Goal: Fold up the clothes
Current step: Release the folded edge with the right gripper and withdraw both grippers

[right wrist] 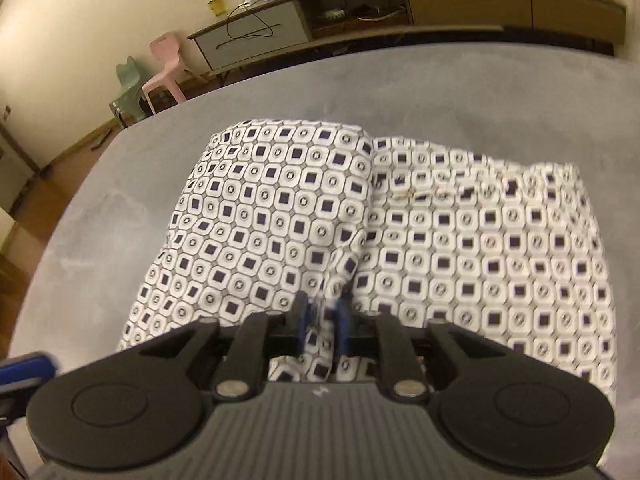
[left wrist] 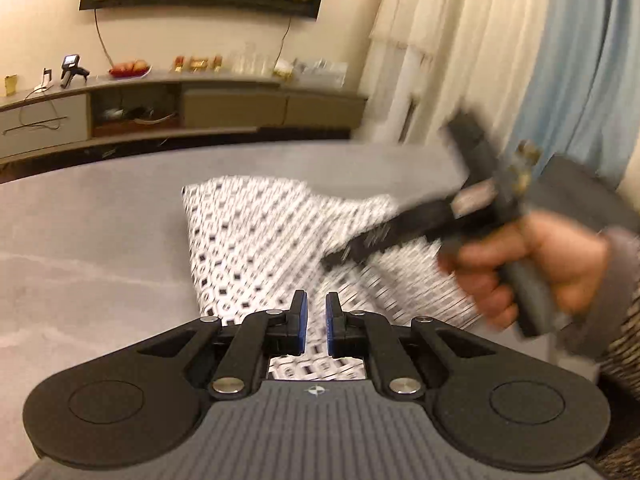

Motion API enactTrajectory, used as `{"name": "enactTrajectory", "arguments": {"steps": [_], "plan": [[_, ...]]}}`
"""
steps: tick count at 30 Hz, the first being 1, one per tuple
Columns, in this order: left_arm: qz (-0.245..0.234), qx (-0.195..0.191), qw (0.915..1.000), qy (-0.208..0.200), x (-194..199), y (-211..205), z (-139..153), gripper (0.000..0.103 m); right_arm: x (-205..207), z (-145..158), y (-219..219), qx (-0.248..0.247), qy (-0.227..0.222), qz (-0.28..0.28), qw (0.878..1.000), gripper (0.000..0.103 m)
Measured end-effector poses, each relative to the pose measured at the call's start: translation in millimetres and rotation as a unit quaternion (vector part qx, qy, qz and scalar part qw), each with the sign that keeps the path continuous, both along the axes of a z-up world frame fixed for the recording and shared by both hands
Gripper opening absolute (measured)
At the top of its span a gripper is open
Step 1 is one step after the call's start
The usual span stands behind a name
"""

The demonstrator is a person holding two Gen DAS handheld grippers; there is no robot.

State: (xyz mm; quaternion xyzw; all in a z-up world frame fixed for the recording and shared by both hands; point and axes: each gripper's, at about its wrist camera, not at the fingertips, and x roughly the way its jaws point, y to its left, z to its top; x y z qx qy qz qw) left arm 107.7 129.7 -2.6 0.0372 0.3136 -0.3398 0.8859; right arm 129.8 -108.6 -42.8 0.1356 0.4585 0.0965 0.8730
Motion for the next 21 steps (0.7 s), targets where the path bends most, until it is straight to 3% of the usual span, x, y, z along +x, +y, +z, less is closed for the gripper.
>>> {"name": "enactTrajectory", "arguments": {"steps": [4,5,6,7,8,11,13,15,18,20,21], "plan": [[-0.002,0.041,0.9991,-0.001,6.7,-14.2,-19.0,0.009,10.6,9.4,-4.5,-0.009,-0.025,0.000,1.000,0.020],[-0.005,0.048,0.9988,-0.002,6.2,-16.5,-19.7,0.009,20.8,7.8,-4.7,-0.011,-0.020,0.004,1.000,0.025],[-0.008,0.055,0.9984,-0.002,5.6,-18.9,-20.5,0.009,32.1,5.5,-6.3,-0.008,-0.016,0.006,1.000,0.038],[-0.009,0.062,0.9981,-0.003,4.8,-21.2,-21.8,0.009,43.4,3.3,-7.9,-0.004,-0.012,0.008,1.000,0.042],[-0.009,0.068,0.9977,-0.003,4.0,-23.3,-23.0,0.009,53.4,1.6,-9.4,0.001,-0.010,0.011,1.000,0.042],[-0.009,0.072,0.9974,-0.007,0.8,-21.0,-22.1,0.009,72.4,3.2,-11.9,0.020,-0.026,0.028,0.999,0.009],[-0.014,0.073,0.9972,-0.007,0.1,-20.1,-21.6,0.009,75.6,14.1,-6.9,0.022,-0.070,0.049,0.996,0.008],[-0.020,0.091,0.9957,-0.004,-1.0,-23.3,-25.3,0.009,84.5,14.2,-0.1,0.007,-0.078,0.064,0.995,0.008],[-0.028,0.116,0.9929,-0.003,-0.1,-29.9,-28.1,0.009,99.1,-3.6,4.3,-0.025,-0.030,0.068,0.997,0.013],[-0.030,0.092,0.9952,-0.009,0.9,-27.2,-17.3,0.009,97.3,-5.1,2.7,-0.030,-0.015,0.069,0.997,0.019],[-0.031,0.080,0.9962,-0.012,1.4,-25.8,-11.8,0.009,90.8,-0.6,0.0,-0.030,-0.017,0.066,0.997,0.029]]}}
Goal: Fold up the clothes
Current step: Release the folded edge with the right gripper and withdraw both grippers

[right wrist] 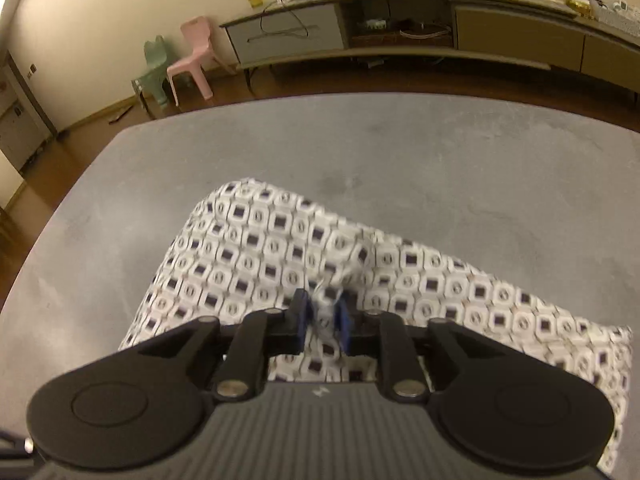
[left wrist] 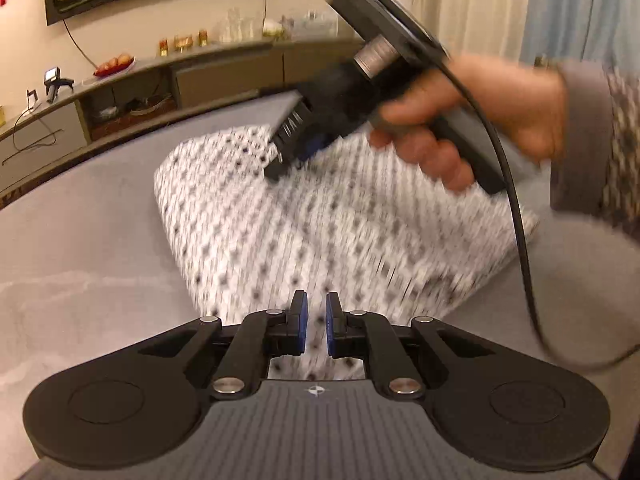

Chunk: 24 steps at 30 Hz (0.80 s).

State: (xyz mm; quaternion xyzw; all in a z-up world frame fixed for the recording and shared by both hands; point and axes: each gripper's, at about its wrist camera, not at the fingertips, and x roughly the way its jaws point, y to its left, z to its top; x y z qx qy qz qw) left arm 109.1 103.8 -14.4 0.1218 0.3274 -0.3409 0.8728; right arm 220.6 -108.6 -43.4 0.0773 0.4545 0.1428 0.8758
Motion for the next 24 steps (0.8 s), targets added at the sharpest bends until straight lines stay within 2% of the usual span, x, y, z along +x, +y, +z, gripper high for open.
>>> {"name": "enactTrajectory", "arguments": {"steps": [1,2,3,4,5,6,7,10,11,13,14,16,18,21,24], "plan": [[0.001,-0.019,0.9998,-0.003,0.9,2.4,6.6,0.011,-8.7,5.5,-3.2,-0.001,-0.009,-0.006,1.000,0.037],[0.009,-0.031,0.9995,-0.004,3.6,3.2,10.6,0.011,-22.9,13.5,-7.5,-0.005,-0.035,-0.021,0.999,0.051],[0.016,-0.043,0.9989,-0.005,6.3,4.0,14.3,0.011,-38.2,21.3,-11.6,-0.008,-0.062,-0.034,0.997,0.051],[0.028,-0.045,0.9986,-0.002,10.8,4.5,14.1,0.011,-55.0,26.5,-13.9,-0.007,-0.084,-0.036,0.996,0.050],[0.043,-0.042,0.9982,0.002,16.8,4.1,11.5,0.011,-68.5,26.8,-13.3,0.004,-0.090,-0.021,0.996,0.039],[0.056,-0.035,0.9978,0.009,24.7,3.3,7.0,0.011,-81.4,25.1,-11.3,0.013,-0.090,-0.001,0.996,0.021],[0.068,-0.024,0.9973,0.013,30.8,1.9,1.8,0.011,-93.5,17.7,-5.3,0.017,-0.076,0.027,0.997,0.016],[0.096,0.006,0.9951,0.025,46.7,-0.5,-14.9,0.011,-131.3,-7.7,16.2,-0.010,-0.050,0.081,0.995,0.015],[0.105,0.016,0.9940,0.029,51.9,-1.3,-20.0,0.011,-143.3,-14.2,22.6,-0.024,-0.053,0.092,0.994,0.015],[0.107,0.022,0.9934,0.036,56.1,-3.8,-12.2,0.011,-164.4,-16.2,29.6,-0.054,-0.083,0.110,0.989,0.015],[0.107,0.021,0.9934,0.036,55.8,-6.1,-6.6,0.011,-167.2,-14.5,31.6,-0.057,-0.080,0.119,0.988,0.017],[0.096,-0.001,0.9951,0.025,54.8,-11.3,10.0,0.011,-167.8,-8.4,32.6,-0.049,-0.064,0.133,0.988,0.017],[0.082,-0.015,0.9965,0.011,60.7,-20.1,24.4,0.011,-165.8,1.5,29.3,-0.031,-0.070,0.135,0.988,0.018],[0.073,0.004,0.9973,-0.005,85.1,-45.0,31.5,0.011,-166.7,10.6,16.6,-0.011,-0.090,0.120,0.989,0.026],[0.084,0.023,0.9962,0.001,109.6,-64.6,23.6,0.011,-174.8,-5.7,12.6,-0.013,-0.055,0.141,0.988,0.027]]}}
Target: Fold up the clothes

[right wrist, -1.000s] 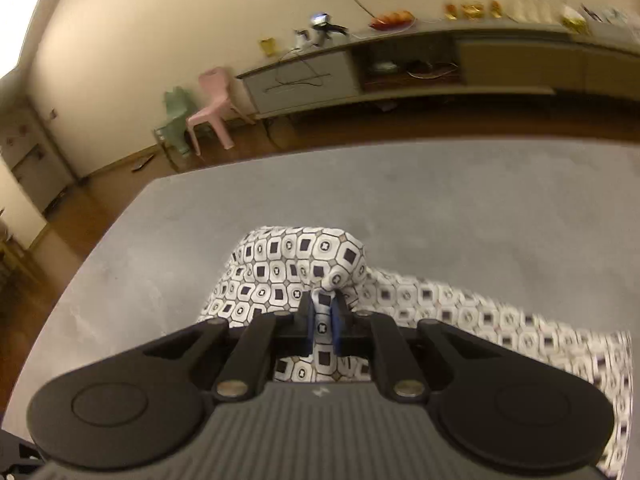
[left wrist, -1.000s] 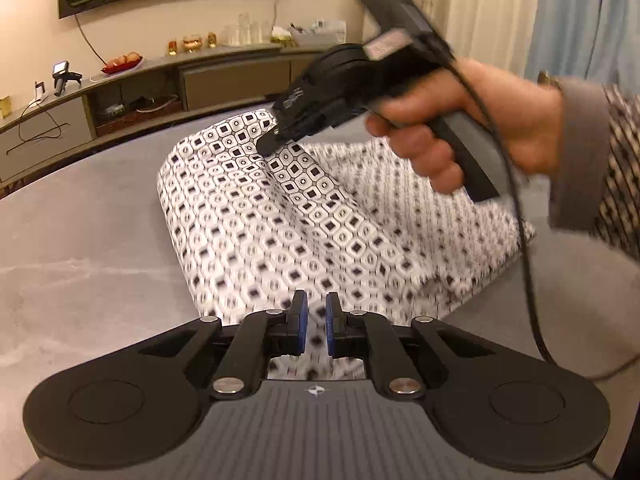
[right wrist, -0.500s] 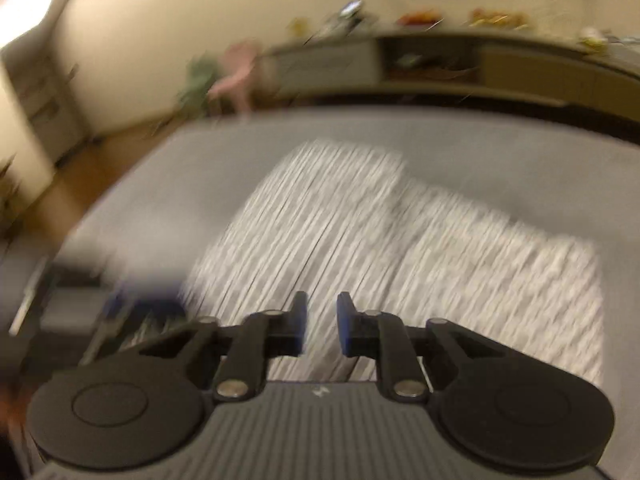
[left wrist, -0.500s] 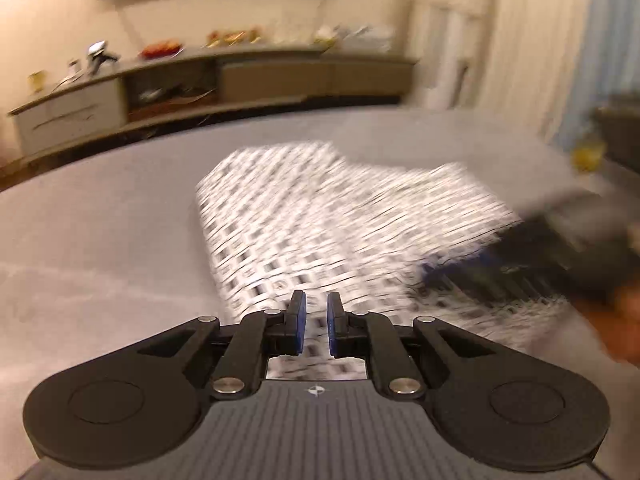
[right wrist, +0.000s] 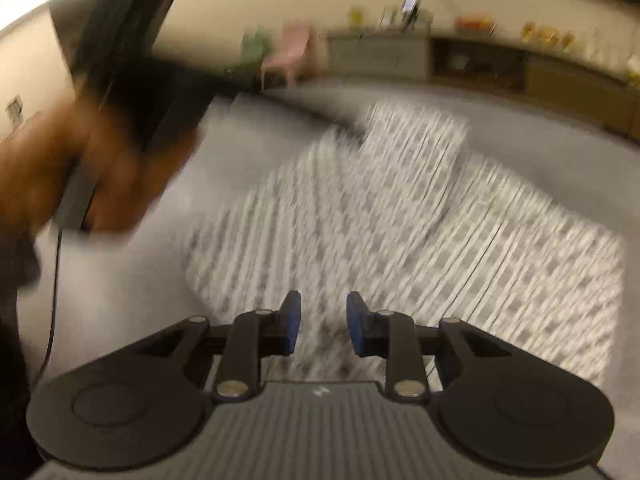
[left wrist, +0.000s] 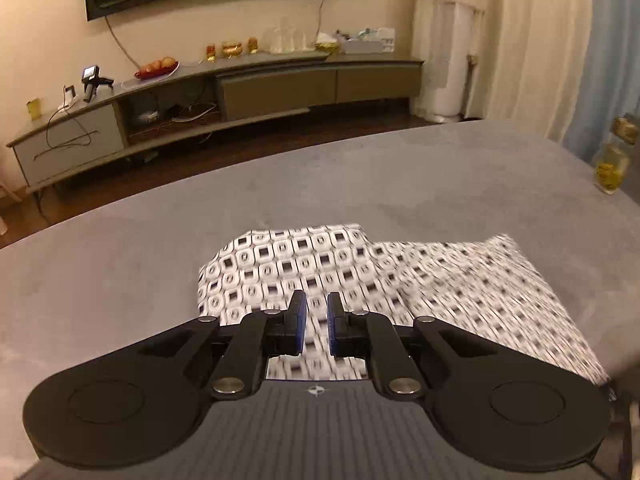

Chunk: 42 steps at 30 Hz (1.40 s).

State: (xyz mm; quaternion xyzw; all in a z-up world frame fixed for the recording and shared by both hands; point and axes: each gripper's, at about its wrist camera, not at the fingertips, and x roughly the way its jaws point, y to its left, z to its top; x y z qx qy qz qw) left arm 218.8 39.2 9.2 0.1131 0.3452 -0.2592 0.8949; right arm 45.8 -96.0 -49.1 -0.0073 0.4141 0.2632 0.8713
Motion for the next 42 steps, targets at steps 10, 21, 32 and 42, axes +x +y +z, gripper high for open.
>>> {"name": "enactTrajectory", "arguments": {"steps": [10,21,32,42], "plan": [[-0.069,0.038,0.9966,0.025,-31.4,-28.2,-7.7,0.019,-12.6,19.6,-82.0,0.005,-0.042,-0.134,0.990,0.053],[-0.084,0.104,0.9909,0.020,-85.1,-24.1,-41.1,0.020,11.4,-3.1,-7.4,-0.128,-0.085,-0.003,0.988,0.047],[-0.073,0.091,0.9931,0.016,-92.4,-5.6,-23.7,0.020,5.2,-11.1,-47.3,-0.160,-0.048,-0.043,0.985,0.047],[-0.128,0.104,0.9862,0.020,-129.2,-19.2,-36.1,0.022,-15.8,-6.6,-40.3,-0.137,-0.057,-0.069,0.987,0.047]]}}
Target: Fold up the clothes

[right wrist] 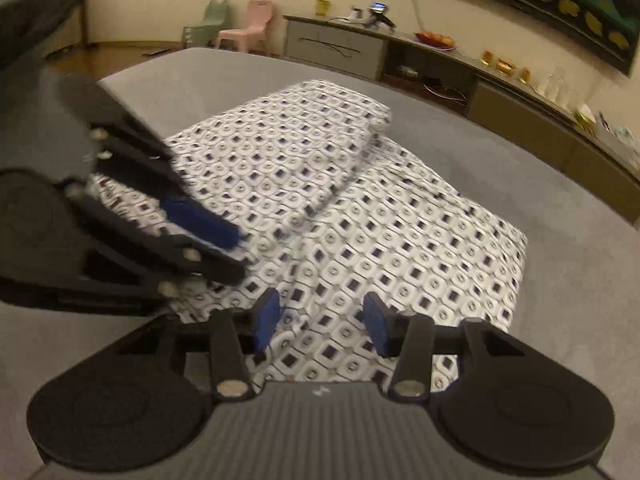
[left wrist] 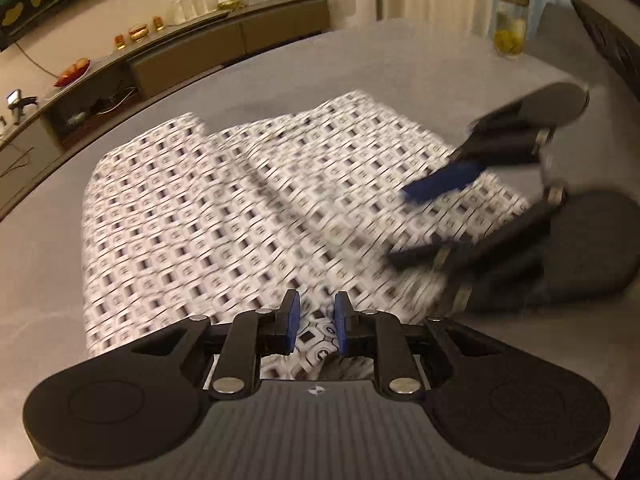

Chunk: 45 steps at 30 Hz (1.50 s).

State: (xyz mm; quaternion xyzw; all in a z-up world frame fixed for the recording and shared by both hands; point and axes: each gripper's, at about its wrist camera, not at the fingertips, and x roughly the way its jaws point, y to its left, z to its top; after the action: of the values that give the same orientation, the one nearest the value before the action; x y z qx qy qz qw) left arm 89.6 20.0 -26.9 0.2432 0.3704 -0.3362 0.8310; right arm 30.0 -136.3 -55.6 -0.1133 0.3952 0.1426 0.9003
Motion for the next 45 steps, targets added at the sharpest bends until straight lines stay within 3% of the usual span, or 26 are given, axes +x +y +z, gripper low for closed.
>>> {"name": "enactTrajectory", "arguments": {"steps": [1,4,6,9,11,13,15,19,23,26,29,33,35,38,40,41,42,43,45], "plan": [[0.004,0.014,0.9999,-0.009,-1.2,3.2,1.0,0.024,-0.2,1.3,-3.1,0.001,0.004,-0.012,1.000,0.047],[0.015,0.004,0.9999,0.005,2.1,16.5,2.6,0.024,-2.5,3.5,-11.5,0.007,0.005,-0.027,1.000,0.047],[0.002,-0.005,0.9999,0.015,-2.5,17.5,6.4,0.024,-4.1,2.4,-14.4,0.043,0.014,-0.020,0.999,0.050],[-0.016,-0.041,0.9989,0.017,-6.9,16.5,19.7,0.024,-4.3,13.2,-30.0,0.138,0.033,-0.022,0.990,0.053],[-0.020,-0.068,0.9973,0.019,-6.1,16.8,29.5,0.024,4.8,26.2,-41.5,0.160,0.021,-0.048,0.986,0.053],[-0.017,-0.072,0.9970,0.022,-1.2,11.9,27.4,0.024,20.9,38.5,-44.0,0.141,-0.002,-0.065,0.988,0.053],[-0.006,-0.050,0.9985,0.020,5.3,4.2,16.0,0.024,48.9,41.4,-33.6,0.100,-0.006,-0.048,0.994,0.055],[-0.001,-0.036,0.9991,0.021,10.8,-2.1,2.5,0.024,106.2,21.8,-10.2,0.010,0.008,-0.001,1.000,0.056],[-0.003,-0.031,0.9993,0.019,8.9,-0.2,-2.1,0.025,130.0,2.2,-21.0,0.025,0.053,0.029,0.998,0.052],[-0.002,-0.033,0.9992,0.024,10.5,1.4,-2.6,0.027,124.7,5.5,-32.0,-0.003,0.045,0.010,0.999,0.014],[-0.006,-0.026,0.9994,0.023,11.2,-0.4,-1.5,0.028,120.5,3.9,-45.5,-0.016,0.038,-0.014,0.999,0.012],[0.001,-0.036,0.9993,0.009,9.0,1.0,8.3,0.028,119.1,4.9,-53.4,-0.029,0.031,-0.047,0.998,0.021],[-0.007,-0.070,0.9975,0.013,4.7,4.3,18.3,0.028,116.7,10.8,-48.7,-0.022,0.012,-0.048,0.999,0.023],[-0.013,-0.094,0.9949,0.032,5.4,3.8,18.0,0.028,116.4,18.2,-36.9,0.019,-0.003,-0.015,1.000,0.053],[-0.007,-0.086,0.9955,0.040,9.8,0.9,8.8,0.028,125.8,15.5,-27.7,0.037,0.017,0.014,0.999,0.054],[-0.004,-0.078,0.9961,0.041,11.9,0.4,3.9,0.028,132.0,11.1,-23.6,0.039,0.032,0.026,0.998,0.051],[-0.002,-0.073,0.9965,0.041,13.1,1.4,1.3,0.028,136.3,4.1,-21.3,0.032,0.045,0.035,0.998,0.040],[0.000,-0.069,0.9968,0.041,14.4,2.5,-1.3,0.028,139.3,-0.7,-20.1,0.026,0.055,0.041,0.997,0.039],[0.003,-0.063,0.9972,0.040,15.9,4.6,-3.9,0.028,139.5,0.9,-23.7,0.024,0.057,0.037,0.997,0.012]]}}
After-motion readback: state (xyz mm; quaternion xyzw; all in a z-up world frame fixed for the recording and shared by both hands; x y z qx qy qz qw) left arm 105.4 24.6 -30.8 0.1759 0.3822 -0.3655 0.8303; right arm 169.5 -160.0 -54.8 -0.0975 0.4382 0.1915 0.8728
